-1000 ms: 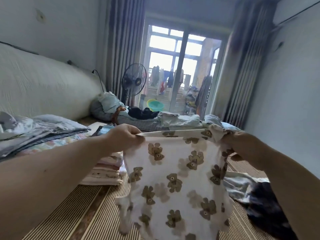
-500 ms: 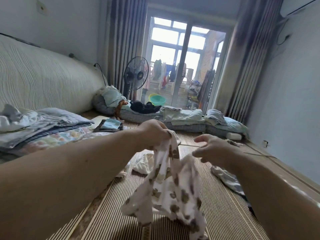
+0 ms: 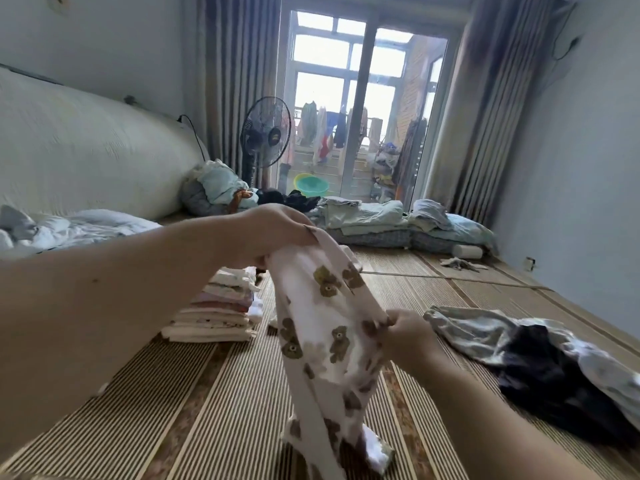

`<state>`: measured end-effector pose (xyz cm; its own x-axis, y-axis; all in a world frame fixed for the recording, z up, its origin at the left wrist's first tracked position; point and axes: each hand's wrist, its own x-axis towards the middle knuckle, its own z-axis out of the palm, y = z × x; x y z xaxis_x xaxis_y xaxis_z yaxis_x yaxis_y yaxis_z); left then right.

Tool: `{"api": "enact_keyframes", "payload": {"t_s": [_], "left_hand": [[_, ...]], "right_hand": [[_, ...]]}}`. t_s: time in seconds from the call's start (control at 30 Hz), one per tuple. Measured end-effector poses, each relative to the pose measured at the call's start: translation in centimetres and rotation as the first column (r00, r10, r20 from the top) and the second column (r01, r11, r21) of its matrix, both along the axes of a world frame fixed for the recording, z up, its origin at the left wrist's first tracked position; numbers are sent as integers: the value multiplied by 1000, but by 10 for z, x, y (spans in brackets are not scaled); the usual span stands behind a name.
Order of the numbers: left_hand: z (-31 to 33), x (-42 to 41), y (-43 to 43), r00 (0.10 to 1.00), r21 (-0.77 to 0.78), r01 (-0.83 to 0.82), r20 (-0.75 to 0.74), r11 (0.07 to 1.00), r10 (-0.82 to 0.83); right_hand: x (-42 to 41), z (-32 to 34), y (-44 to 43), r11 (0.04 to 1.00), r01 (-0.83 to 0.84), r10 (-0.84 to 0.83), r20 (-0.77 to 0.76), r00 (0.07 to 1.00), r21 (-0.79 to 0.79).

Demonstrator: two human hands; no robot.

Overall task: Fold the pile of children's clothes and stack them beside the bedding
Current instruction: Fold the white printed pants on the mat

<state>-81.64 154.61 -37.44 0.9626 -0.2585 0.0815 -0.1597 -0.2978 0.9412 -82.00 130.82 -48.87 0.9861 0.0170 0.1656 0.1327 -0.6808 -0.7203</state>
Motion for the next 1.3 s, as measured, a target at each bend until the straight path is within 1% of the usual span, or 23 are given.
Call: {"api": "enact_keyframes", "payload": {"t_s": [0.03, 0.07, 0.13, 0.2, 0.27, 0.33, 0.43, 0.5, 0.57, 0.63, 0.67, 0.73, 0.77, 0.8, 0.83, 0.9, 1.0, 1.07, 1.1, 1.17, 1.23, 1.3], "left_hand": [[0, 2, 11, 1000, -17, -25, 7, 1000, 25], [-1, 4, 20, 999, -31, -45, 12, 999, 45], [-4, 7, 38, 998, -45, -69, -1, 997, 69], [-9, 10, 51, 998, -20, -55, -38, 998, 54], [-16, 13, 60, 996, 36, -36, -77, 999, 39], [-20, 17, 65, 995, 112, -42, -82, 993, 51], [-21, 27, 74, 995, 273, -78, -30, 959, 90], [-21, 35, 74, 992, 354, -118, -6, 928, 129], [-22, 49, 66, 976, 377, -213, 33, 902, 217], [-25, 71, 45, 945, 362, -325, 88, 874, 315], [-26, 83, 31, 935, 310, -354, 80, 882, 347], [-26, 104, 0, 928, 107, -368, -26, 924, 372], [-25, 115, -14, 921, 33, -388, -37, 921, 389], [-23, 127, -25, 910, 1, -414, 5, 910, 414], [-21, 137, -35, 897, -10, -436, 80, 900, 435], [-15, 153, -47, 868, -29, -454, 210, 890, 450], [-8, 167, -56, 862, -138, -404, 273, 904, 427], [-7, 164, -58, 856, -216, -361, 310, 907, 414], [-9, 160, -57, 852, -230, -340, 335, 912, 402], [-23, 142, -52, 854, -186, -299, 386, 936, 349], [-52, 121, -44, 869, -51, -270, 417, 962, 266], [-89, 95, -38, 897, 99, -252, 396, 963, 194]], "right_hand": [[4, -1, -12, 993, 63, -61, 16, 998, -101], [8, -1, -24, 979, 119, -115, 31, 993, -166], [14, 3, -46, 968, 182, -179, 33, 983, -174], [16, 12, -66, 978, 186, -185, 24, 982, -92], [15, 25, -81, 988, 148, -150, 30, 988, 52], [14, 40, -94, 974, 78, -86, 26, 996, 212], [21, 61, -109, 950, -10, -17, 83, 996, 313], [30, 71, -115, 931, -3, -46, 124, 991, 364], [45, 76, -116, 903, 46, -103, 111, 988, 427], [61, 78, -115, 851, 138, -185, 43, 982, 507], [69, 79, -117, 824, 177, -221, 18, 975, 539], [86, 80, -120, 773, 206, -258, 0, 966, 600], [93, 82, -122, 740, 206, -269, 2, 963, 640], [100, 85, -126, 718, 200, -285, 19, 958, 667], [107, 88, -131, 712, 185, -297, 52, 953, 678], [117, 96, -140, 721, 151, -312, 122, 942, 676], [121, 104, -157, 718, 106, -304, 173, 937, 688], [116, 105, -166, 662, 33, -258, 185, 948, 749], [111, 103, -169, 629, 2, -233, 186, 955, 777], [96, 88, -175, 623, 15, -218, 155, 964, 782], [77, 60, -180, 641, 99, -245, 81, 966, 761], [53, 21, -183, 644, 173, -256, -4, 967, 745]]}}
